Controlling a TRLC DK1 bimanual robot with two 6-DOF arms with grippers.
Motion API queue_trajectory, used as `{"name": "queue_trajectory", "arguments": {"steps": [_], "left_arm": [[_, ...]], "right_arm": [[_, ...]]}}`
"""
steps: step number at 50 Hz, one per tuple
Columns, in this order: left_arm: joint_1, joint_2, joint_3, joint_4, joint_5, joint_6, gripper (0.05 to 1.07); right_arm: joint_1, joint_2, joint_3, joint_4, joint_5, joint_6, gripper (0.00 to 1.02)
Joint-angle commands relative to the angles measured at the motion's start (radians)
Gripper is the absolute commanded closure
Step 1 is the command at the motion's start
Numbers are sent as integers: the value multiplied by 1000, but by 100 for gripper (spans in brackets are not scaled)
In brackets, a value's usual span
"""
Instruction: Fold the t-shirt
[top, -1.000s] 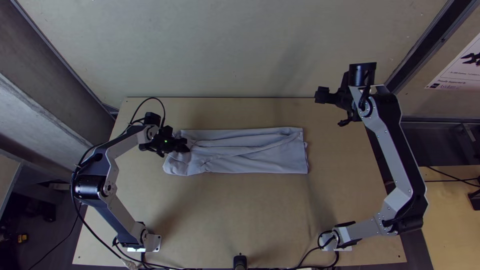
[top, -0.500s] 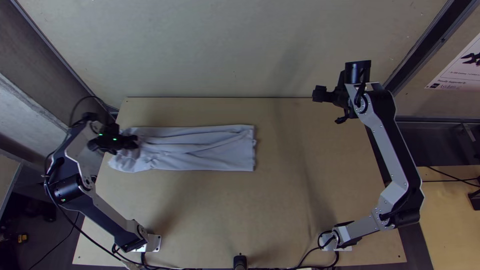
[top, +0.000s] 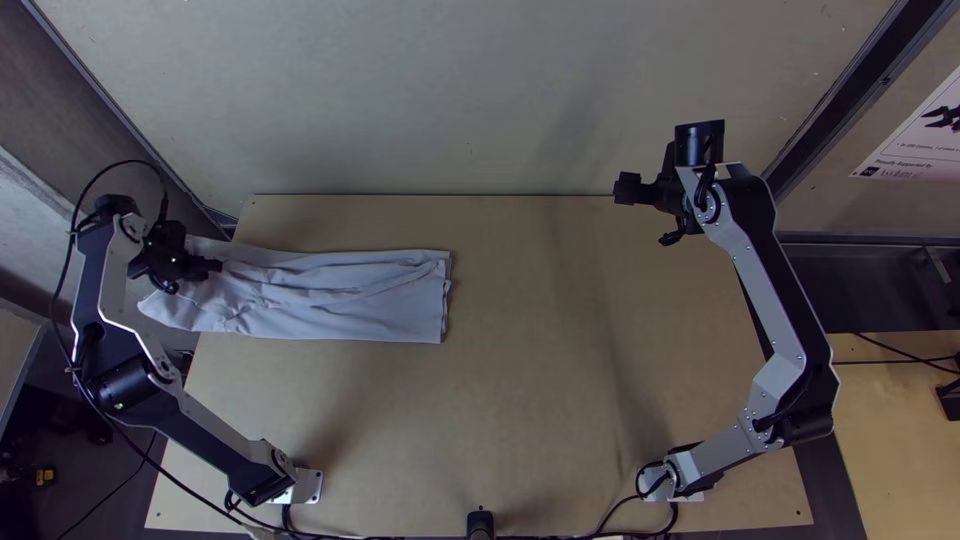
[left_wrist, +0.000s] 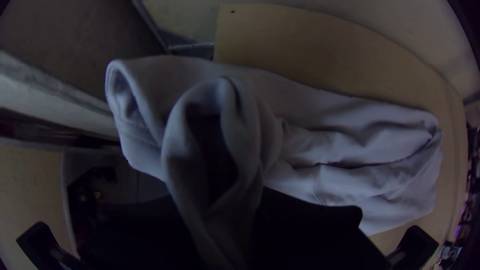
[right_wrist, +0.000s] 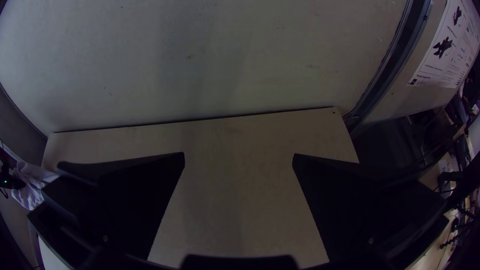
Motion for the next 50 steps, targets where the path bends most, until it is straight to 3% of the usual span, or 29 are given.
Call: {"name": "queue_trajectory", "arguments": {"steps": [1, 11, 21, 50], "left_arm": [[-70, -116, 25, -25, -26, 38, 105], [-258, -217, -15, -75, -184, 11, 105], [-464, -263, -78, -112, -408, -84, 105], [-903, -108, -41, -267, -572, -432, 105]], "right_arm": [[3, 10, 32, 9, 0, 20, 3], [-7, -7, 29, 9, 0, 19, 3], [-24, -39, 11, 3, 0, 17, 3], [-69, -111, -69, 0, 0, 14, 3]]}}
